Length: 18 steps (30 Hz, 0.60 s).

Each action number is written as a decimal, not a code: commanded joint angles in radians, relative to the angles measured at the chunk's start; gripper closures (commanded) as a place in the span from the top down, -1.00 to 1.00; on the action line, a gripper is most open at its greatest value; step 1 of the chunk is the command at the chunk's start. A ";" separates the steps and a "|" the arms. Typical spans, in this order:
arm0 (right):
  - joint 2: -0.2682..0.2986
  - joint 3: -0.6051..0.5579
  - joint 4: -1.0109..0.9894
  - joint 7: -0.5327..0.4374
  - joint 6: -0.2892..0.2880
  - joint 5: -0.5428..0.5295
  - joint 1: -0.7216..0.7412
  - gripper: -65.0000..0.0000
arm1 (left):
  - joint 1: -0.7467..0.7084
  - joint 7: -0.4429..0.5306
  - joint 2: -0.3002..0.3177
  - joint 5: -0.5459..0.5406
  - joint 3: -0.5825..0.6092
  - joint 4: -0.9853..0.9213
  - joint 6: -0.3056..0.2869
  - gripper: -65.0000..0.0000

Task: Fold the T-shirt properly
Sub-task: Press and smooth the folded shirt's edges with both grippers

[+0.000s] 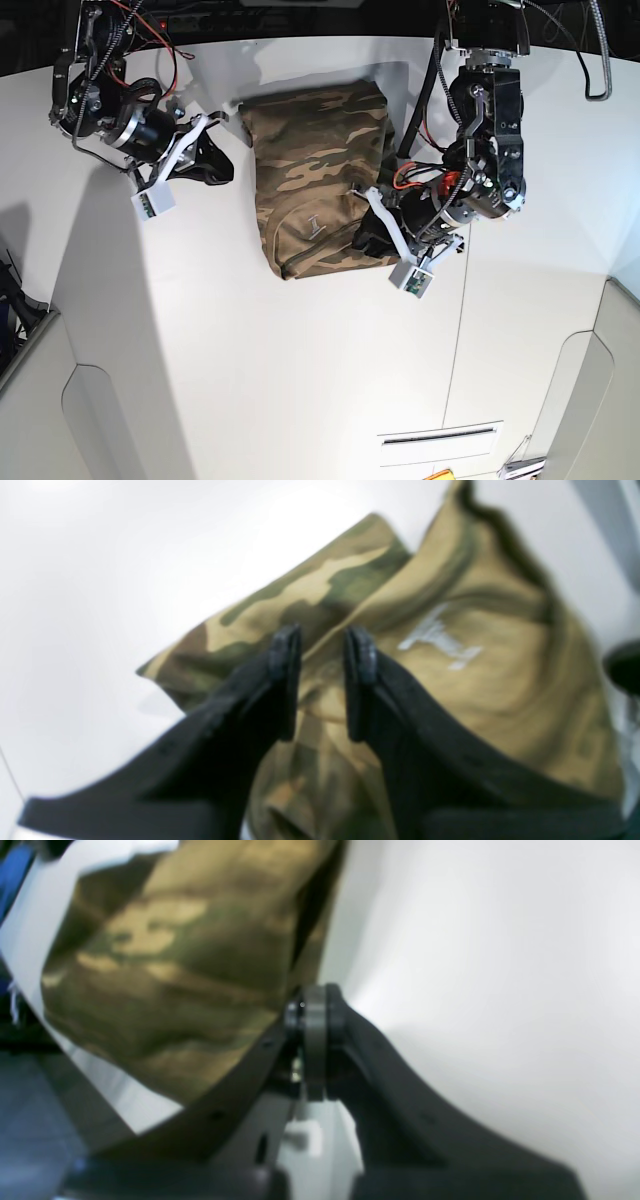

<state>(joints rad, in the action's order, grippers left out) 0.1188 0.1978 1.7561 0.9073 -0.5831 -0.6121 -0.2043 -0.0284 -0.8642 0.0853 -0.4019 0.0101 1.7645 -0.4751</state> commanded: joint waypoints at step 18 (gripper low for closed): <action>-0.003 -0.080 0.149 -0.044 -0.016 -0.128 0.016 -1.00 | -0.263 -0.015 0.001 -0.163 -0.066 0.262 -0.098 -0.51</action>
<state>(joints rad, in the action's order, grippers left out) 0.1135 0.1143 1.8870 0.8848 -0.5880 -0.7136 -0.1989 -0.2962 -0.9009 0.0856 -0.5491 -0.0544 2.0083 -0.5621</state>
